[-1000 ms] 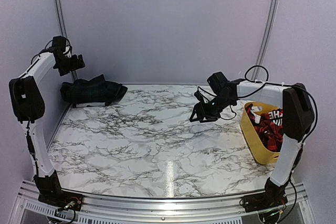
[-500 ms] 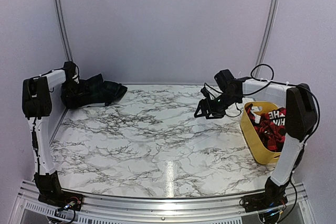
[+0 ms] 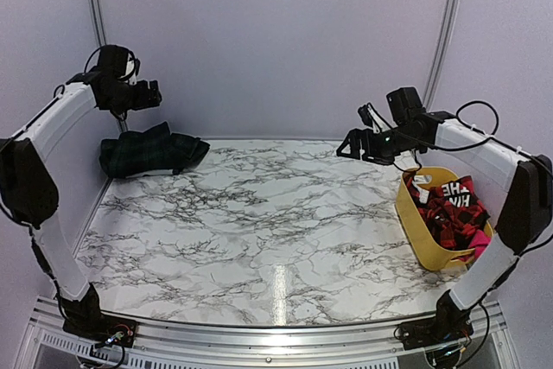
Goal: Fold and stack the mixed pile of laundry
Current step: Reset both arms
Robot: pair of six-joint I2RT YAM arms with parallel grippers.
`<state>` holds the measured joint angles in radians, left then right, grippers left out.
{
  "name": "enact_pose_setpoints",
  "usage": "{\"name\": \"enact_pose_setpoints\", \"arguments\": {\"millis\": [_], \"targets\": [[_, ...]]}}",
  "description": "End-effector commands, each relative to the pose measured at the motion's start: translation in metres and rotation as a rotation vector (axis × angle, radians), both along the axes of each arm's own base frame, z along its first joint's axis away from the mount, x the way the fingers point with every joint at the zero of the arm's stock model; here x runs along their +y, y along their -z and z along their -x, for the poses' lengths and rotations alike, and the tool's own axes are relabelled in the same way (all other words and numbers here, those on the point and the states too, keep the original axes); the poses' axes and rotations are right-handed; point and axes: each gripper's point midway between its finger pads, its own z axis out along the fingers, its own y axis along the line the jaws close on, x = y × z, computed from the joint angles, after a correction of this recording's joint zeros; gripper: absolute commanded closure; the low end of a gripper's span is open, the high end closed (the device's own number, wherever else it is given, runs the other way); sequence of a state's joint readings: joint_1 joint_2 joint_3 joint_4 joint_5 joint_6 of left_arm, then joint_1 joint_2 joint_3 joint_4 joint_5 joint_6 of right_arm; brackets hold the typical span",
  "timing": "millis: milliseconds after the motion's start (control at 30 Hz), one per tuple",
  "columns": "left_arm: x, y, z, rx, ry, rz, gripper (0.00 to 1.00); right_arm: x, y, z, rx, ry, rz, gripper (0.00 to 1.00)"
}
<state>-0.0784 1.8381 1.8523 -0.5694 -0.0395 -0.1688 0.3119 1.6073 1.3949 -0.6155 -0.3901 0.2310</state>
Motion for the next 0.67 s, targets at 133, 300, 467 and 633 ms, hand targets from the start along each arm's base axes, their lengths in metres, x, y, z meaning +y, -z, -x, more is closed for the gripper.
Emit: {"name": "enact_pose_setpoints", "arguments": {"millis": [133,300,467,633], "targets": [[-0.094,0.0,0.093,0.039,0.17,0.047,0.01,-0.014,-0.039,0.015,-0.131,0.072,-0.052,0.01],[-0.114,0.033,0.157,0.107,0.214,0.093,0.01,-0.013,-0.017,0.05,-0.102,0.047,-0.125,0.01],[-0.115,0.086,0.214,0.198,0.235,0.098,0.01,0.002,0.012,0.087,-0.068,-0.009,-0.186,0.02],[-0.105,0.117,0.244,0.241,0.225,0.107,0.01,0.025,0.04,0.113,-0.02,-0.076,-0.184,0.01]]}}
